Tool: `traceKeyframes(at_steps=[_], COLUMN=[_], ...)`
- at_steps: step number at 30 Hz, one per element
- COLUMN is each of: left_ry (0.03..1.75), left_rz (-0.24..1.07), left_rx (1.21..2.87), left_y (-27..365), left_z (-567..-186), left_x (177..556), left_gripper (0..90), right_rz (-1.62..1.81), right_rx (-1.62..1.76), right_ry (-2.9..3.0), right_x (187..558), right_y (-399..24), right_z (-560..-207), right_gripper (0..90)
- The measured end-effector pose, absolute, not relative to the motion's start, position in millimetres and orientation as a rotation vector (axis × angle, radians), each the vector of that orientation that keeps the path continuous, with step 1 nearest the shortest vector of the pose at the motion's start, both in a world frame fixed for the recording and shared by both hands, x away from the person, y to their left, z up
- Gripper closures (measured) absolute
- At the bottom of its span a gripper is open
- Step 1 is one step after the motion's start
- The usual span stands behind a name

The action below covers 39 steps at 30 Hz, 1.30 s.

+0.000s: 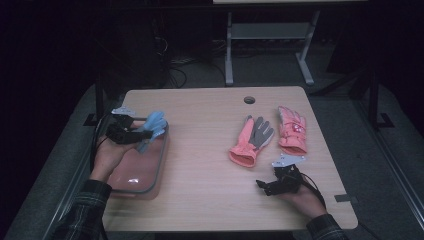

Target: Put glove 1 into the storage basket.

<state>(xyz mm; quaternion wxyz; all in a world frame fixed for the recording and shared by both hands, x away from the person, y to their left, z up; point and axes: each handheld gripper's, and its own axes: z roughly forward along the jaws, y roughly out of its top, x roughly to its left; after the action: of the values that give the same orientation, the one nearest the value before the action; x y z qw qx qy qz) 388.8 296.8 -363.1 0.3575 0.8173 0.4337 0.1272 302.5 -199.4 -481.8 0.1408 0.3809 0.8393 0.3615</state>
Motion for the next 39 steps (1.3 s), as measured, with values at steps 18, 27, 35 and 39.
traceKeyframes(at_steps=[18, 27, 35, 39], left_ry=[1.22, 1.235, 1.239, 1.251], left_rz=[0.298, 0.257, 0.23, 0.247], left_rx=[2.187, 2.247, 2.269, 2.253], left_y=[302.4, 300.5, 296.8, 299.2], left_z=[-412.5, -429.9, -434.8, -430.4], left_x=[402.0, 405.4, 405.8, 405.8], left_gripper=[75.4, 68.7, 37.6, 21.7], right_rz=[1.043, 1.042, 1.042, 1.041], right_rx=[1.1, 1.099, 1.099, 1.099], right_ry=[2.426, 2.426, 2.426, 2.426], right_x=[302.5, 302.5, 302.6, 302.6], right_y=[-199.5, -199.5, -199.5, -199.5], right_z=[-481.7, -481.6, -481.7, -481.6], right_gripper=[8.1, 8.1, 8.1, 8.1])
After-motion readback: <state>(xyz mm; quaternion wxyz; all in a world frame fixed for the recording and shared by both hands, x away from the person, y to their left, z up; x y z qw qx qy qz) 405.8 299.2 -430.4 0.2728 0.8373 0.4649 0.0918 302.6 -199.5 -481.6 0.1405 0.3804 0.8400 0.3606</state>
